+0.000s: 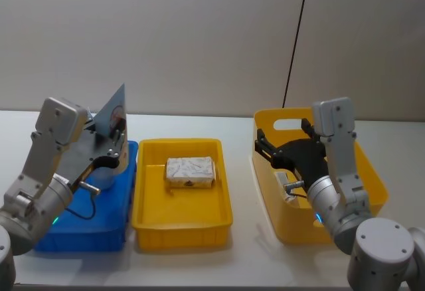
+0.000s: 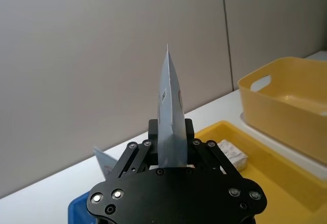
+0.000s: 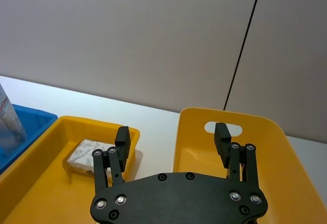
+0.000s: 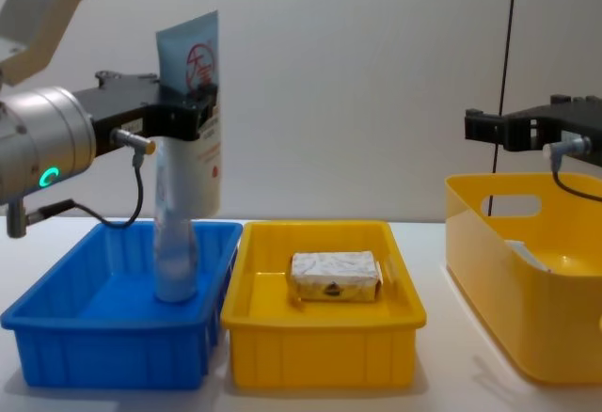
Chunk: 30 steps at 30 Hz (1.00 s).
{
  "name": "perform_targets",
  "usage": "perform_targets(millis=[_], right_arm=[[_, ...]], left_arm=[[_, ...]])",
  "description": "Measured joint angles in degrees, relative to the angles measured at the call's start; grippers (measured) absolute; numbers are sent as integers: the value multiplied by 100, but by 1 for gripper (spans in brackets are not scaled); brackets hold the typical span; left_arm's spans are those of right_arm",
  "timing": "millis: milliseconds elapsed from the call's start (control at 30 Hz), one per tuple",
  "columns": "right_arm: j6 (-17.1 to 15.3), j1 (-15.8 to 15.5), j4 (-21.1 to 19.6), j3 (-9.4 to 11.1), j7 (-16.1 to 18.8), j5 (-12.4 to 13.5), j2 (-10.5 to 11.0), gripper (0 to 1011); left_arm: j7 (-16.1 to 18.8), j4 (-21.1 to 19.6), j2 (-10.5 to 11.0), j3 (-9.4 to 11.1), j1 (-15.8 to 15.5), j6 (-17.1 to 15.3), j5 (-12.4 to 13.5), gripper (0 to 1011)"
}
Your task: Bimanual collaborative sorting of washing and personal care products
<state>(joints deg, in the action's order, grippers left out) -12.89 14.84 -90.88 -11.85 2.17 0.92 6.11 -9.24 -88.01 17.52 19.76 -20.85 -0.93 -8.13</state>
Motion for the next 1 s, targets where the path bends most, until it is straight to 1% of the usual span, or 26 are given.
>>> perform_targets(millis=[267,500,767,1000], right_arm=[[0,0,0,0,0,0,0,1004],[0,0,0,0,0,0,0,1004],[0,0,0,0,0,0,0,1004],[0,0,0,0,0,0,0,1004]], left_arm=[[-398,-29,-19,11,-62,157,-210,228],[-789,72,-99,46,-145,276,-459,228],[-1206,233,-181,134,-285,320,-746,228],[-1407,361,-249,214,-404,313,-895,228]])
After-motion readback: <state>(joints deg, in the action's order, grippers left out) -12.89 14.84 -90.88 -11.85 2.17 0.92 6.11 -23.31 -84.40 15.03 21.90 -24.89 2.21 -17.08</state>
